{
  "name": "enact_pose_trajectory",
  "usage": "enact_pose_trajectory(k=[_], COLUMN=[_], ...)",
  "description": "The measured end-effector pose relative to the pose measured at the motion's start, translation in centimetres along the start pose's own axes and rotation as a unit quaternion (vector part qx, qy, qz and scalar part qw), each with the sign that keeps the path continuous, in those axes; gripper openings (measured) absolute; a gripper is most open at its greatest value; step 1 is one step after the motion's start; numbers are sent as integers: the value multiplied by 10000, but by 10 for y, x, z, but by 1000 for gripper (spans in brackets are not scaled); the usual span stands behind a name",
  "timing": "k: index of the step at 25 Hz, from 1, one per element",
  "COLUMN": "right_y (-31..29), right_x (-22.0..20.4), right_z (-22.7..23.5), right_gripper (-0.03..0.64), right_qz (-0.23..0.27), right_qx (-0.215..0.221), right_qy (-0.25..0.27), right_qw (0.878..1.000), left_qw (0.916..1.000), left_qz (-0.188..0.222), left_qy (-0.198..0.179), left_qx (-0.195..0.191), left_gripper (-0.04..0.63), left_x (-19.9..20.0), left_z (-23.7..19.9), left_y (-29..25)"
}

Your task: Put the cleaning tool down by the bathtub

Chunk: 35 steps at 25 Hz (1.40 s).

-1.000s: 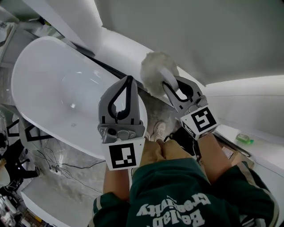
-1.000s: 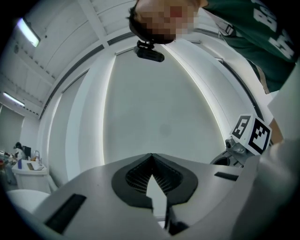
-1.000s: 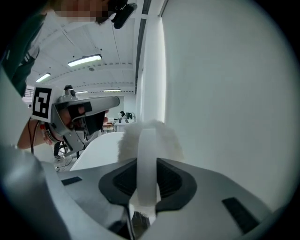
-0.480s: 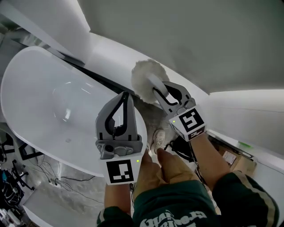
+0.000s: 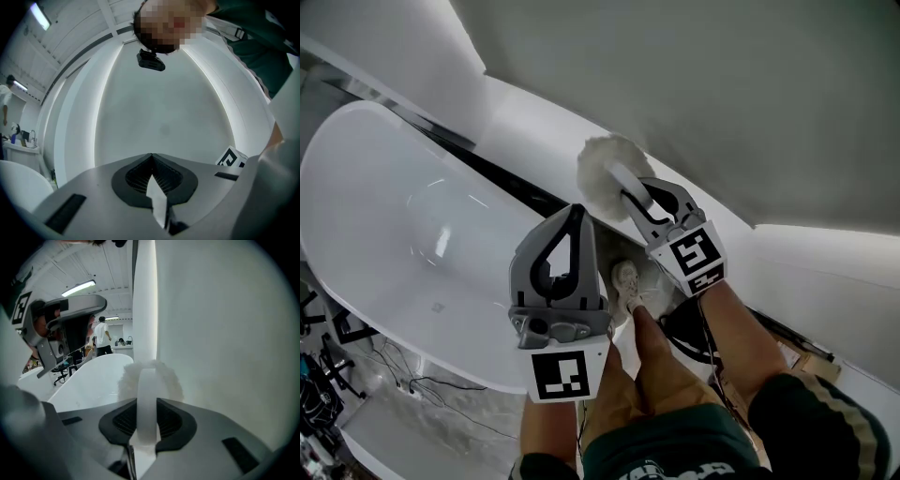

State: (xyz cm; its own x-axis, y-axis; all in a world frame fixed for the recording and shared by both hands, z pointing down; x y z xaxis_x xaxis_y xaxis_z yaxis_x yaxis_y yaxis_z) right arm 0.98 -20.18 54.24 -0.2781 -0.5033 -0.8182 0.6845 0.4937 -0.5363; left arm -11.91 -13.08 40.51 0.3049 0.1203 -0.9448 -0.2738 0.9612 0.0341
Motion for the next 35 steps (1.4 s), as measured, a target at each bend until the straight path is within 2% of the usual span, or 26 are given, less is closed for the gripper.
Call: enact_pose_trajectory(k=[9,18,25,30,35], right_y=[-23,-102,-126,-172,-189], right_x=[-23,-43,-49,-71,-89], right_z=[18,47,51,56,65], right_gripper=[92,92,92,92,92], right_qz=[-397,-794,-1247,-1555,-1901], right_qx=[179,262,355,329,258], right_qy=[-135,-96,-120,-116,-215], right_qw=[9990,9965,9915,9872,9812], left_qw=[9989,9960,9929,9911,9890], left_qz=[-160,-462,-699,-825,-977], left_qy=[-11,7,144,154,148], left_qx=[440,760,951,1034,1104], left_gripper=[8,8,8,8,8], left_x=[6,-43,-48,-78,-84], left_z=[8,-7,-7,-16,-18], left_y=[-10,-34,-32,-36,-36])
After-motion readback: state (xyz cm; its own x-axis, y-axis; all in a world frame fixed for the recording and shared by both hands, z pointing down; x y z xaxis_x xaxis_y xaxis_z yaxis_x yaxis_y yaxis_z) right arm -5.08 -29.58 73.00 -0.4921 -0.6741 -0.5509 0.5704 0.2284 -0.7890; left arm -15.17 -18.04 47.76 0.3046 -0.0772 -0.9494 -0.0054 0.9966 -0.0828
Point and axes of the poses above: the fingertips, and each gripper's own axes: y backward along the fingers, z to its right, x out of its top, the point moved 6 cm from there along y, backward along the fingers, and after that the axes turned 14 degrees about -y, right-handed, at the moved point
